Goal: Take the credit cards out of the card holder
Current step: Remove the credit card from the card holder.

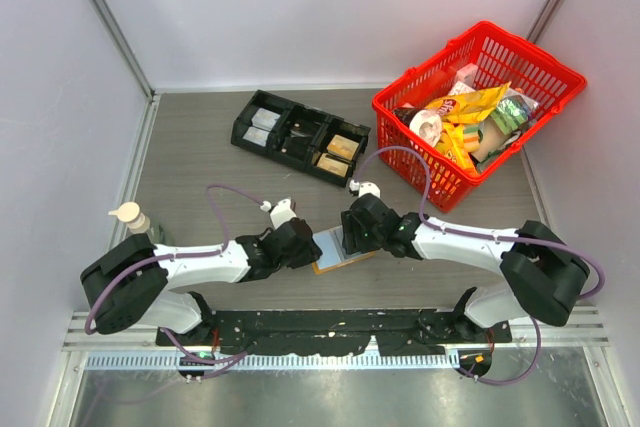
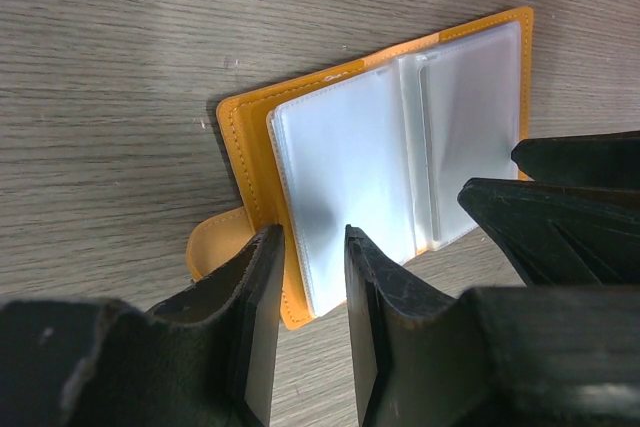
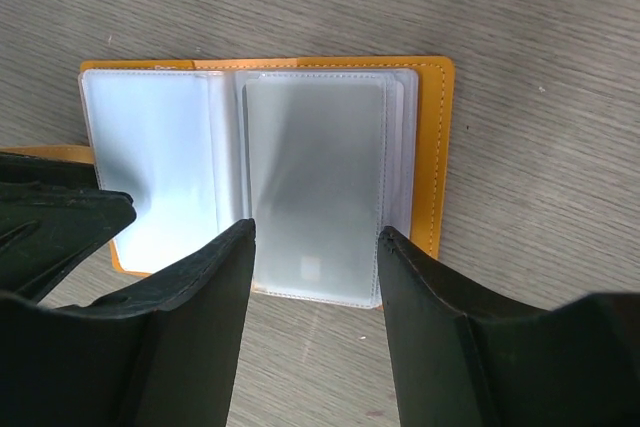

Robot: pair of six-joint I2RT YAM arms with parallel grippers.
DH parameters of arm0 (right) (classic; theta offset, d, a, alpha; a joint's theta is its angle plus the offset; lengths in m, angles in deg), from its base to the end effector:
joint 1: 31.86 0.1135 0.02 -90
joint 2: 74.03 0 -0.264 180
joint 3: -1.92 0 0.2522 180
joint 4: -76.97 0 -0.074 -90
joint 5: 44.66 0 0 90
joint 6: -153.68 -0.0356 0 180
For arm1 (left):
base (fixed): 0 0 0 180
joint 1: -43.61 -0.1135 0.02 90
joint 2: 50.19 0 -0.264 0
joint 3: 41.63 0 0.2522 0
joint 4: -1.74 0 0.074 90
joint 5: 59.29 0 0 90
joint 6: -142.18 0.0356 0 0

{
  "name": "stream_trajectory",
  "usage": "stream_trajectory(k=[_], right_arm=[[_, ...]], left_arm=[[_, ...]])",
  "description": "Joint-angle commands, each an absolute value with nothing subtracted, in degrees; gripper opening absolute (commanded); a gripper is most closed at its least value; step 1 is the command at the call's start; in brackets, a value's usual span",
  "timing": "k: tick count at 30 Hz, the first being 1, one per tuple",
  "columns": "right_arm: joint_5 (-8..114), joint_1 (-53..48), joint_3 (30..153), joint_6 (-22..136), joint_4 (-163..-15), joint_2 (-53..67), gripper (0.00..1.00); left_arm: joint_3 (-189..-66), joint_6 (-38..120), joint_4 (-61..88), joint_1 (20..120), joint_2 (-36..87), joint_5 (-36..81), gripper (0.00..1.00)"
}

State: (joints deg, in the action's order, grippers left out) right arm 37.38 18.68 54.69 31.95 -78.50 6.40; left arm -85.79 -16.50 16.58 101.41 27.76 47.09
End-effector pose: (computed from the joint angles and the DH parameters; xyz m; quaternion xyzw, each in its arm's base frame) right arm 0.1732 0.2026 0.1704 -0.1320 0.9348 0.1632 0.2866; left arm 0.1396 -0.2028 0.1503 -0.1379 0.9171 -0.2522 0.2764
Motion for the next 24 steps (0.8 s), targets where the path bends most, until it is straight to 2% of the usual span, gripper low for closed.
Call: stream_trajectory(k=[1, 4, 7, 15, 20, 24], right_arm=[[35.9, 19.2, 55.1, 31.5, -79.9, 7.2, 0.57], [36.9, 19.4, 55.1, 31.5, -80.2, 7.3, 0.56], [37.6, 19.6, 55.6, 31.6, -80.3, 7.2, 0.49], [38.7, 20.0, 56.7, 31.9, -80.0, 5.8, 0.41], [38.9, 20.4, 57.2, 31.9, -79.8, 5.7, 0.41], [39.1, 20.8, 58.6, 31.9, -78.6, 5.2, 0.5]], left_arm=[[-86.0, -16.1, 19.5, 102.0, 29.1, 47.3, 0.34], [-85.9, -16.0, 19.5, 102.1, 29.3, 47.2, 0.34], [-86.1, -16.0, 19.5, 102.1, 29.3, 47.2, 0.34], [-86.2, -15.8, 19.2, 102.2, 29.4, 47.0, 0.34], [-86.2, -15.8, 19.1, 102.3, 29.6, 47.0, 0.34], [-86.2, -15.8, 19.1, 102.3, 29.5, 47.1, 0.34]])
